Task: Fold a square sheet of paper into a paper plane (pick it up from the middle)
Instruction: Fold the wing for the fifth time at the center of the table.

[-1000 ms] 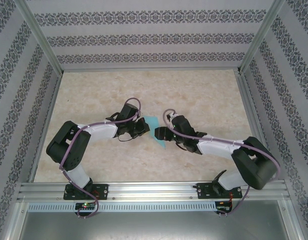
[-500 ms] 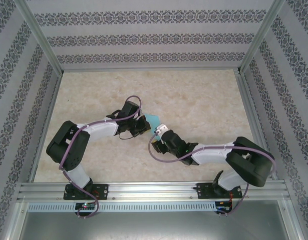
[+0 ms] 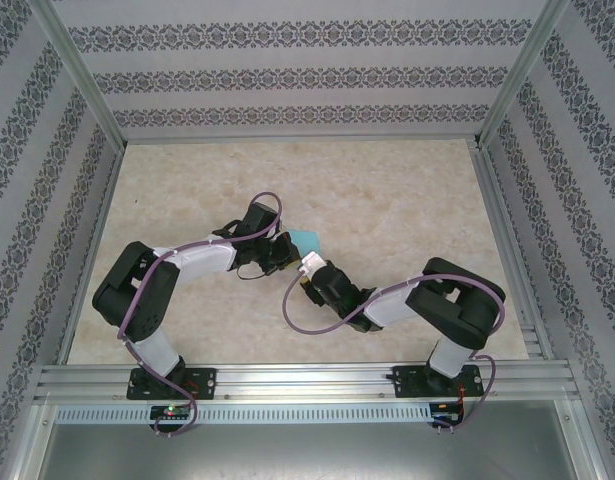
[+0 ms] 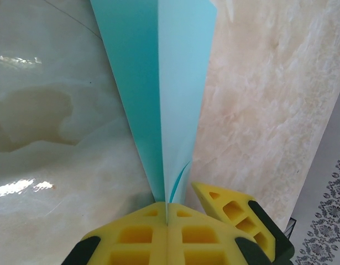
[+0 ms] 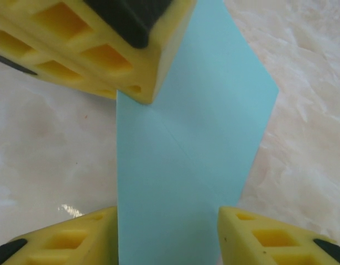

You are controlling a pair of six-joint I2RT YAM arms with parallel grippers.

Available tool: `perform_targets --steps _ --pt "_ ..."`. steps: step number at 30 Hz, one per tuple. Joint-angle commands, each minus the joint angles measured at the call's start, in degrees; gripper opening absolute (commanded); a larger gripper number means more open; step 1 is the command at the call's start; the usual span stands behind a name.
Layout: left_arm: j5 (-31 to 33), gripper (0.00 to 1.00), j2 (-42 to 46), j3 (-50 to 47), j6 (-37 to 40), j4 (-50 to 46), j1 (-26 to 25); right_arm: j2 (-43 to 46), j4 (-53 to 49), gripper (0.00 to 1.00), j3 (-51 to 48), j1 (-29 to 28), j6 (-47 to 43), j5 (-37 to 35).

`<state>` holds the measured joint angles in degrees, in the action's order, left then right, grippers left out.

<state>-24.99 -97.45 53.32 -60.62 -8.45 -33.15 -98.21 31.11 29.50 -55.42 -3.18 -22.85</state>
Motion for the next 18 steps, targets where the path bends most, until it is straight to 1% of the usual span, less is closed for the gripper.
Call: perform_targets --steps 1,3,5,8,11,14,18 --pt "0.73 0.02 0.77 1.82 -1.16 -1.55 -0.71 -1.4 5.77 0.46 1.75 -0.46 -2.26 -2.05" --pt "0.98 0.02 0.74 1.94 -1.17 -1.88 -0.71 -1.59 6.37 0.46 1.88 -0.38 -2.49 -2.07" --pt "1.0 0.02 0.86 1.96 -1.17 -2.01 -0.78 -1.7 6.58 0.42 1.99 -0.39 -2.62 -2.02" --pt "1.05 0.02 0.99 2.26 -1.14 -2.39 -0.76 -1.98 6.64 0.35 1.88 -0.23 -2.55 -1.38" --pt "1.16 0.05 1.2 3.04 -0.6 -3.17 -0.61 -2.24 6.57 0.26 1.8 -0.21 -2.4 -0.64" --pt "1.44 0.15 1.63 4.49 1.06 -5.43 0.03 -2.07 6.58 0.2 1.6 0.01 -1.95 0.38" --pt "2.47 0.34 3.23 6.17 3.62 -9.07 2.17 -1.28 6.86 0.15 0.85 0.65 -0.39 3.07"
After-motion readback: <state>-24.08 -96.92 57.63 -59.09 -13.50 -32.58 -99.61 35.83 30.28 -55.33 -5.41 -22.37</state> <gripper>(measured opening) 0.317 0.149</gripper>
